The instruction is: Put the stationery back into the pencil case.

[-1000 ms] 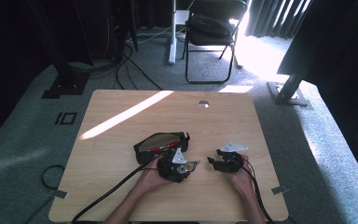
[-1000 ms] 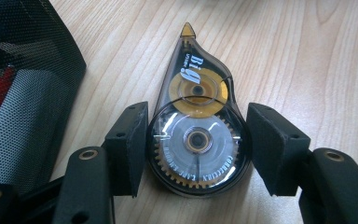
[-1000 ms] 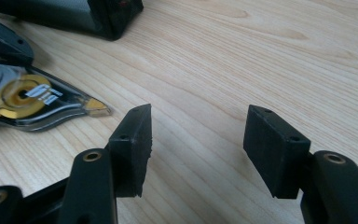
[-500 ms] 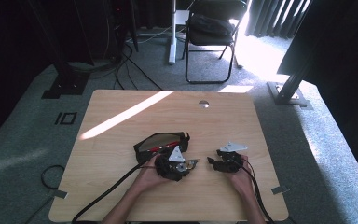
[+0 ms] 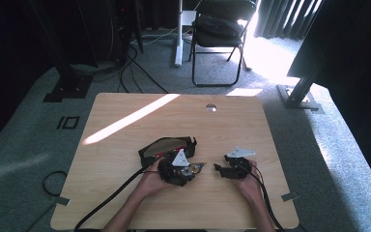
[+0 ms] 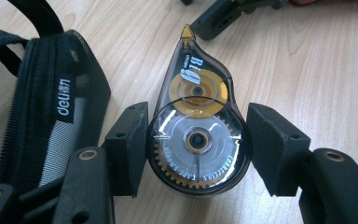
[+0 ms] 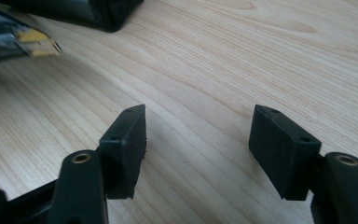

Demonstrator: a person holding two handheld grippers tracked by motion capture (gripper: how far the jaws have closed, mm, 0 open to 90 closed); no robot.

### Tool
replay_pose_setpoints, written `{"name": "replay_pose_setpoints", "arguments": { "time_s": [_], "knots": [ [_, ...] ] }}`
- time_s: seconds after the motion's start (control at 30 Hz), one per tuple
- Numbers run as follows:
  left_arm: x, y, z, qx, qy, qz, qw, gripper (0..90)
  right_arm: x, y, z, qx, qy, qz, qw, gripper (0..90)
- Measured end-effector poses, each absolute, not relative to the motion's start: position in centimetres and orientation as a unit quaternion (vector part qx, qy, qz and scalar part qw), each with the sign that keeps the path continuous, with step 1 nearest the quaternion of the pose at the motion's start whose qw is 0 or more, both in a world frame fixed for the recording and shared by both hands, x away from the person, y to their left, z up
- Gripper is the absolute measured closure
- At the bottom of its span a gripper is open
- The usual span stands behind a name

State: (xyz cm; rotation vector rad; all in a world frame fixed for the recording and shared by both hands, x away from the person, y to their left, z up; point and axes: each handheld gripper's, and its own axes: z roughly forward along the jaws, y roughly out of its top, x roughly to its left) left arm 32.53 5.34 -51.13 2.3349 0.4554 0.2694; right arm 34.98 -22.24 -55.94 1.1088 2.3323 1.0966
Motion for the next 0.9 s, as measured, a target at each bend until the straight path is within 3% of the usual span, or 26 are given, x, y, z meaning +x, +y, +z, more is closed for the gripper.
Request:
{"name": "replay_pose_setpoints", "arguments": {
  "time_s": [0.9],
  "knots": [
    [32.0,6.7,-48.5,0.904,0.16,0.116,0.38,41.7,34.9,-22.1,-56.0,0.383,0.824,0.383,0.168,32.9]
  ]
}}
